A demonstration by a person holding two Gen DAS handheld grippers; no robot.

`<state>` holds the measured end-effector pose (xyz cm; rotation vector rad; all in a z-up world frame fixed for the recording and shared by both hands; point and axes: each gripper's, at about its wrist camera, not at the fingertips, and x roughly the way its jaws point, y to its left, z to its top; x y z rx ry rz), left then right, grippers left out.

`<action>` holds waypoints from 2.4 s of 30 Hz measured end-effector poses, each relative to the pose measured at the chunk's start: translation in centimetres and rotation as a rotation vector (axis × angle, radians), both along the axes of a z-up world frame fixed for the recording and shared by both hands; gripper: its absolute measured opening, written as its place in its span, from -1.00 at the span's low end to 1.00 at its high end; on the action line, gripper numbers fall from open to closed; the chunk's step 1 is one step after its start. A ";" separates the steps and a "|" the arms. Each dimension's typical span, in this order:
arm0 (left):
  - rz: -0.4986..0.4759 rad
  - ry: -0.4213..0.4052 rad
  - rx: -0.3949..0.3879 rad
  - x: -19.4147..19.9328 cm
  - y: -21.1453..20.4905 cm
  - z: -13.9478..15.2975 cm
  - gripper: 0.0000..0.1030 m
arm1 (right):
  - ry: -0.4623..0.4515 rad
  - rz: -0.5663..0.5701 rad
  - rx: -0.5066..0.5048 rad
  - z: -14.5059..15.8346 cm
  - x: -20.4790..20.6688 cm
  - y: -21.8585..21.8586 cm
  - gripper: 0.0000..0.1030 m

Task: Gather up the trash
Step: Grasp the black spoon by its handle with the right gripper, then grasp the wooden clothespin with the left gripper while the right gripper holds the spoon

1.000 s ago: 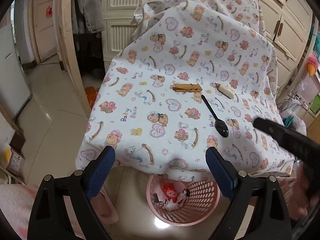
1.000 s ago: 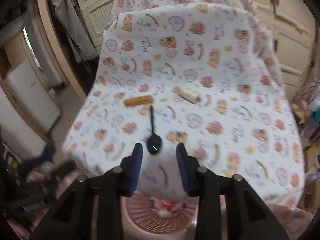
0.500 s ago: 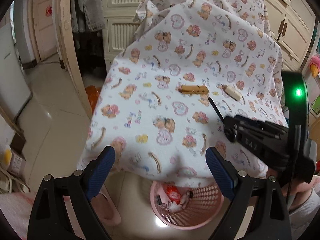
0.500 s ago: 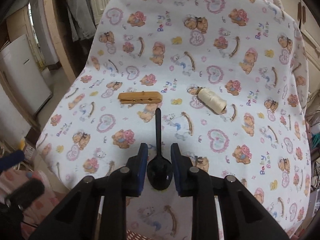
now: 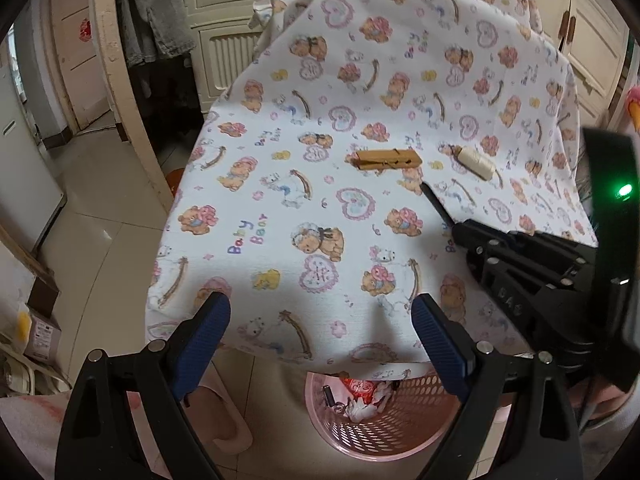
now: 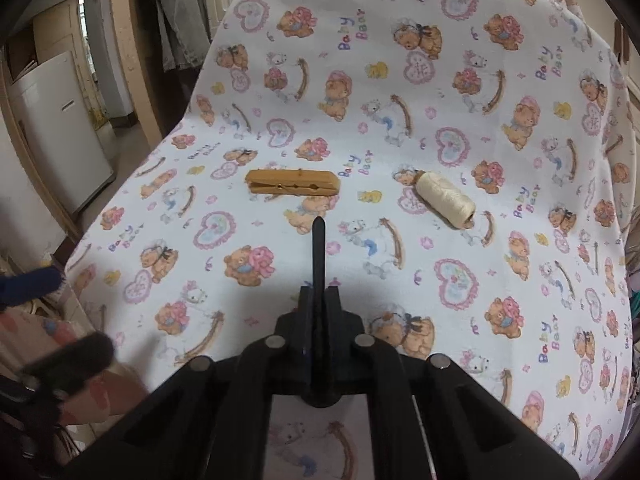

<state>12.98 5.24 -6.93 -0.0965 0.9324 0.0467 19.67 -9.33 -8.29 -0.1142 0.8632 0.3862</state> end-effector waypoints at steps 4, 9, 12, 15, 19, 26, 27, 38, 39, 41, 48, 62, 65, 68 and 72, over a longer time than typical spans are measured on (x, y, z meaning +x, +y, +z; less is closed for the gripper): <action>-0.001 0.005 0.008 0.4 -0.5 -0.2 0.76 | -0.005 -0.021 0.073 1.6 -0.4 -1.6 -0.91; -0.006 0.007 -0.001 0.6 -1.1 -0.2 0.76 | -0.054 -0.095 0.146 4.6 -0.5 -5.6 -0.91; -0.017 0.006 -0.003 0.6 -1.6 -0.2 0.76 | -0.063 -0.168 0.206 5.9 -0.2 -9.0 -0.91; -0.033 0.002 0.008 0.6 -2.1 -0.1 0.76 | -0.057 -0.229 0.233 6.2 0.0 -11.9 -0.91; -0.056 0.002 0.002 0.6 -2.5 0.0 0.76 | -0.022 -0.257 0.247 5.5 -0.1 -14.0 -0.91; -0.133 -0.029 0.084 2.2 -4.0 1.3 0.76 | -0.011 -0.226 0.199 4.6 -1.0 -14.1 -0.91; -0.135 -0.033 0.103 2.8 -4.0 1.5 0.76 | -0.006 -0.222 0.202 4.5 -1.0 -14.1 -0.91; -0.194 0.046 0.123 12.5 -4.4 0.1 0.75 | 0.029 -0.213 0.204 4.2 -0.2 -13.7 -0.91; -0.182 0.055 0.119 13.0 -4.5 -0.4 0.74 | 0.043 -0.219 0.210 3.9 -0.1 -13.9 -0.91; -0.177 0.074 0.127 13.9 -4.7 -1.3 0.73 | 0.068 -0.233 0.223 3.4 0.2 -14.3 -0.90; -0.192 0.032 0.232 16.5 -6.2 -1.8 0.77 | 0.064 -0.190 0.231 3.4 -0.6 -14.1 -0.90; -0.197 0.069 0.092 19.6 -5.8 -1.3 -0.45 | 0.075 -0.180 0.217 3.0 -0.6 -13.2 -0.90; -0.211 0.068 0.103 17.5 -5.4 -1.3 -0.70 | 0.089 -0.180 0.219 2.6 -0.3 -13.0 -0.90; -0.225 0.058 0.109 15.7 -5.8 -1.2 -0.72 | 0.081 -0.179 0.218 2.7 -0.3 -12.9 -0.90; -0.173 0.069 -0.031 12.1 -5.0 -0.1 -0.72 | 0.077 -0.181 0.221 3.0 -0.2 -13.0 -0.90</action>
